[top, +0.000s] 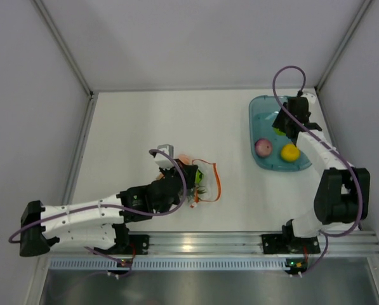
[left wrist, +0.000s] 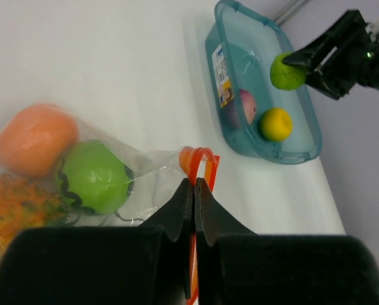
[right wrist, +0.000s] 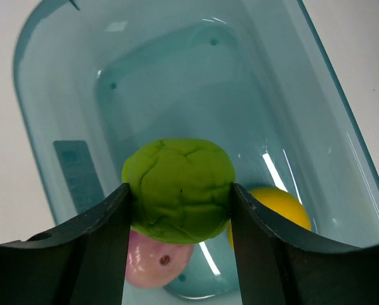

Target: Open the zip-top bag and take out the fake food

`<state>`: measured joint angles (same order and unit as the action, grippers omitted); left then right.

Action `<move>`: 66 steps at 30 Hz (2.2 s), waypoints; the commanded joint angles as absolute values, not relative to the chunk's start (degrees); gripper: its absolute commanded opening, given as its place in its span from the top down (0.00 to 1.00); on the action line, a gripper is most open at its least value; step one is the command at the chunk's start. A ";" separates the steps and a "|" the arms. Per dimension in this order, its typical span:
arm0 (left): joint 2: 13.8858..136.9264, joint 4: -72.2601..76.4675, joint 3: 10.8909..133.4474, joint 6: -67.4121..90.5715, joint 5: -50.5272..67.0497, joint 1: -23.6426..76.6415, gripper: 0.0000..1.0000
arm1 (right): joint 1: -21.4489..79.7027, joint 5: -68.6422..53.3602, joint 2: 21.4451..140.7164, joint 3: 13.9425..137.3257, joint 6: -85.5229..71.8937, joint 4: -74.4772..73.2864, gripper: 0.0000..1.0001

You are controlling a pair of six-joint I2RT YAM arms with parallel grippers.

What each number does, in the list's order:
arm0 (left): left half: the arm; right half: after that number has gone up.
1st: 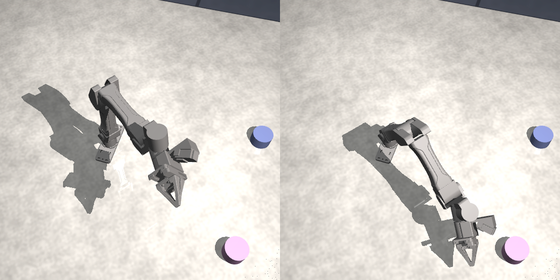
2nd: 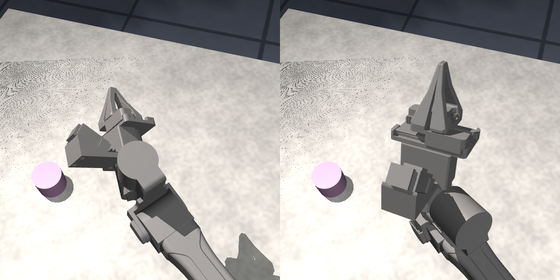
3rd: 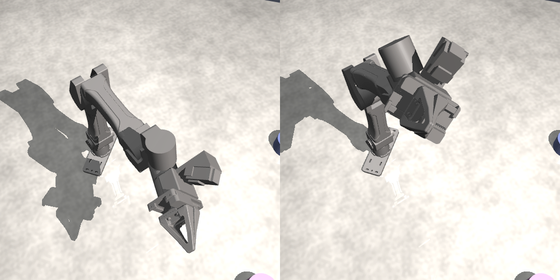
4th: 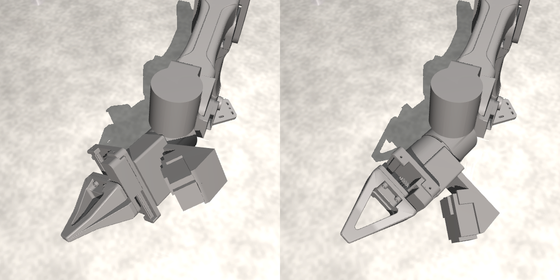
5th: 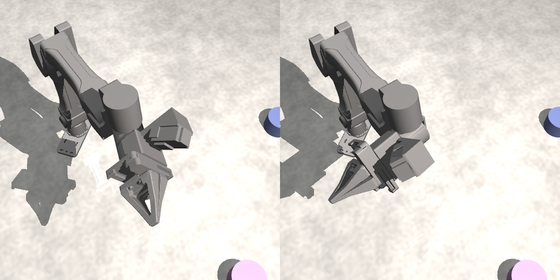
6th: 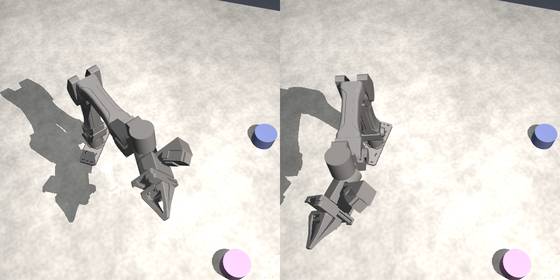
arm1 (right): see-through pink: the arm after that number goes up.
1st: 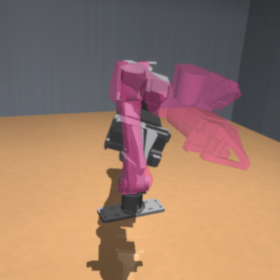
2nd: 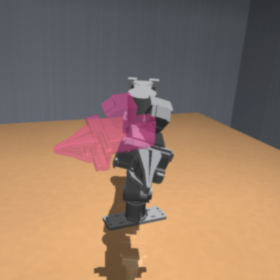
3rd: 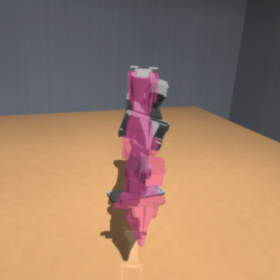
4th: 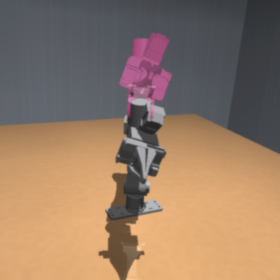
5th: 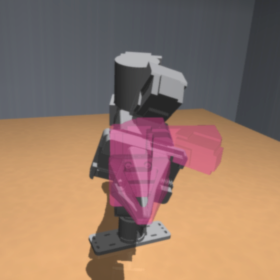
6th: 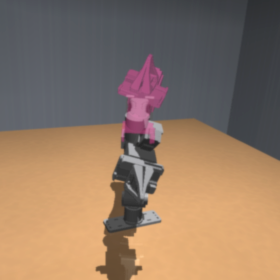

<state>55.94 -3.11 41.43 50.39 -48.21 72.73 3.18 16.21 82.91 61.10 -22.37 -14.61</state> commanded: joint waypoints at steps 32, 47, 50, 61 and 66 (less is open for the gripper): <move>70.13 -1.85 56.60 47.55 -33.49 63.37 1.00 | 30.91 -13.02 44.74 33.84 -37.62 3.43 0.38; 70.75 -0.62 56.95 49.83 -29.09 63.37 1.00 | 41.22 -14.85 51.23 25.75 -29.10 11.59 0.40; 70.75 1.58 56.69 50.27 -28.74 63.37 1.00 | 42.27 -16.43 52.99 24.79 -27.43 14.75 0.38; 70.66 3.87 55.11 52.82 -27.51 63.37 1.00 | 45.52 -14.42 60.46 24.08 -24.00 21.35 0.33; 69.44 4.57 53.70 53.79 -29.26 63.37 1.00 | 46.67 -13.18 64.06 23.38 -24.34 24.07 0.37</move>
